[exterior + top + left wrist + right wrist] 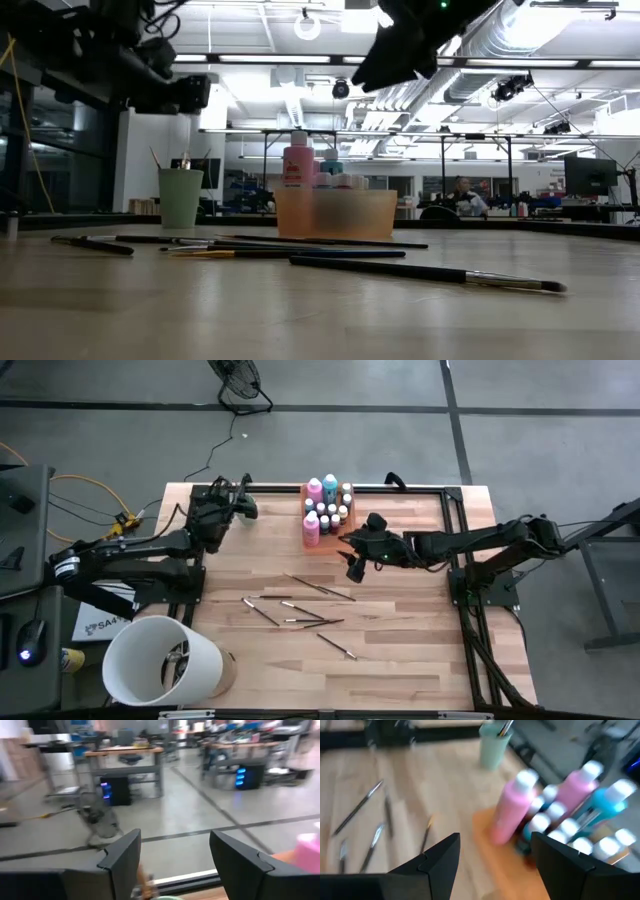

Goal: Pick & Place Paint Supplies
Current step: Put the white paintbrush into the cup

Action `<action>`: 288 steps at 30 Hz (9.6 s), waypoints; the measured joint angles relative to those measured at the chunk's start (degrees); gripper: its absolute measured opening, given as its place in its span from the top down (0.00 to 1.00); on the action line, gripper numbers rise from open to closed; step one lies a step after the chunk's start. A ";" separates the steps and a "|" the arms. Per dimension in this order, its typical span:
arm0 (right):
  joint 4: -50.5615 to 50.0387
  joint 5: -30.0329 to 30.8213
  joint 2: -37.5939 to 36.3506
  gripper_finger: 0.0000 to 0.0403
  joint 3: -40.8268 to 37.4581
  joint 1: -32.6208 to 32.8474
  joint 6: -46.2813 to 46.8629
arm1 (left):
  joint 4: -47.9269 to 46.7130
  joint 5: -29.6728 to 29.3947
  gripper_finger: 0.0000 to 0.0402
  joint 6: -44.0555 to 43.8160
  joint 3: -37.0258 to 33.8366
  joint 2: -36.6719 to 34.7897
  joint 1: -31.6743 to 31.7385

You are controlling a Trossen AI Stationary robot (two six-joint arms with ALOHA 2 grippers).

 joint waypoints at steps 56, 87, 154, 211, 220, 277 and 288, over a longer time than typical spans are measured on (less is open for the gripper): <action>-8.64 -14.76 15.82 0.41 12.91 30.04 39.21 | -11.93 39.16 0.47 5.16 0.04 -13.49 0.00; -37.11 -19.91 32.94 0.41 32.57 27.84 45.88 | -11.26 39.09 0.47 4.27 0.04 -13.46 -0.02; -41.12 -22.17 43.45 0.67 32.35 31.36 50.35 | -11.58 39.09 0.47 4.08 0.04 -13.45 -0.02; -37.96 -21.65 45.59 0.99 32.46 31.67 48.77 | -12.87 39.15 0.47 4.29 0.04 -13.47 -0.02; -37.59 -21.98 45.10 0.99 32.35 31.67 48.47 | -13.07 39.14 0.47 4.29 0.04 -13.47 -0.02; -34.82 52.93 40.63 0.99 37.13 7.14 -43.35 | -17.44 73.11 0.47 -9.89 6.09 -5.04 -0.02; -3.02 44.30 40.63 0.99 37.13 6.42 -75.15 | -33.15 76.85 0.47 -5.94 17.50 2.47 0.00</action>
